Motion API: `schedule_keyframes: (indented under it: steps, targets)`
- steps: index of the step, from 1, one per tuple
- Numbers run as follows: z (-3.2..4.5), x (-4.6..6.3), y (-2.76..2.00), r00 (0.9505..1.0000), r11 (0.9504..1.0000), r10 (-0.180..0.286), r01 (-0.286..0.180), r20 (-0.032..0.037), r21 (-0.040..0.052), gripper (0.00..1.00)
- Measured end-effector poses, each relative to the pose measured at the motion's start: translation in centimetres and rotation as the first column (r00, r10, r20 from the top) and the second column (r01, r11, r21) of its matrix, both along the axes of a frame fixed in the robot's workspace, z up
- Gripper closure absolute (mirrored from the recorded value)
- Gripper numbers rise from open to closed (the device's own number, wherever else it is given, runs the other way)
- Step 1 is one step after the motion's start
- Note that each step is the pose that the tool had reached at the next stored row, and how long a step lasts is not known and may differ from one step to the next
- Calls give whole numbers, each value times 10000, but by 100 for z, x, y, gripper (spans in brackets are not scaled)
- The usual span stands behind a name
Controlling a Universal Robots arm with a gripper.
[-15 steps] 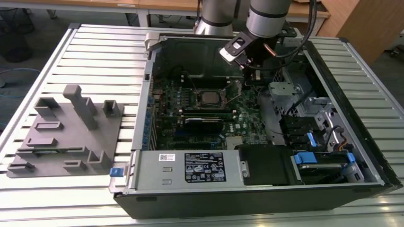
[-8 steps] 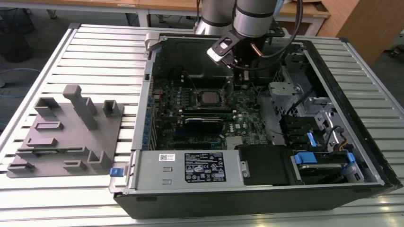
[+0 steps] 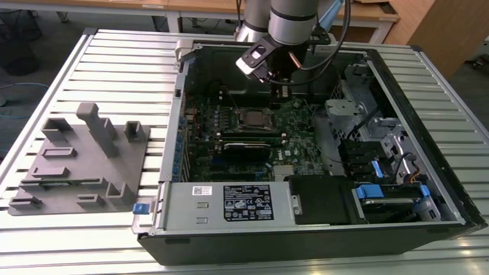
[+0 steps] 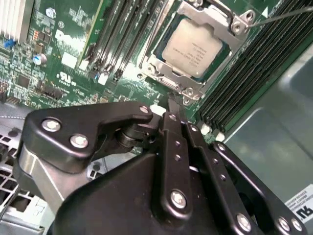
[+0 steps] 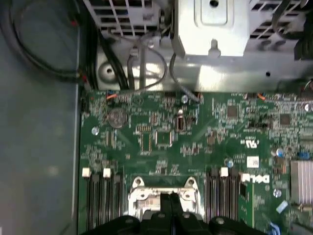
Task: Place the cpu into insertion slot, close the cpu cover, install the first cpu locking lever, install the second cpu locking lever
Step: 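Close the cpu cover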
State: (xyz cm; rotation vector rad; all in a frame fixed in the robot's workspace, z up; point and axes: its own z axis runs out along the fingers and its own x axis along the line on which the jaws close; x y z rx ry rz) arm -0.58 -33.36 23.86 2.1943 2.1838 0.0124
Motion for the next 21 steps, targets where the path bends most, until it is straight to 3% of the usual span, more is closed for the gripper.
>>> schedule_keyframes:
  steps: [5, 8, 15, 21]
  targets:
    - [-1, -5, 0, 10000, 10000, 0, 0, 0, 1, 89]
    - [-2, -6, 0, 9999, 10000, -1, 1, -101, 0, 89]
    - [-8, -15, 0, 9999, 10000, 0, 0, -108, 4, 89]
    - [-44, -160, 0, 9999, 10000, -1, 1, -109, 1, 89]
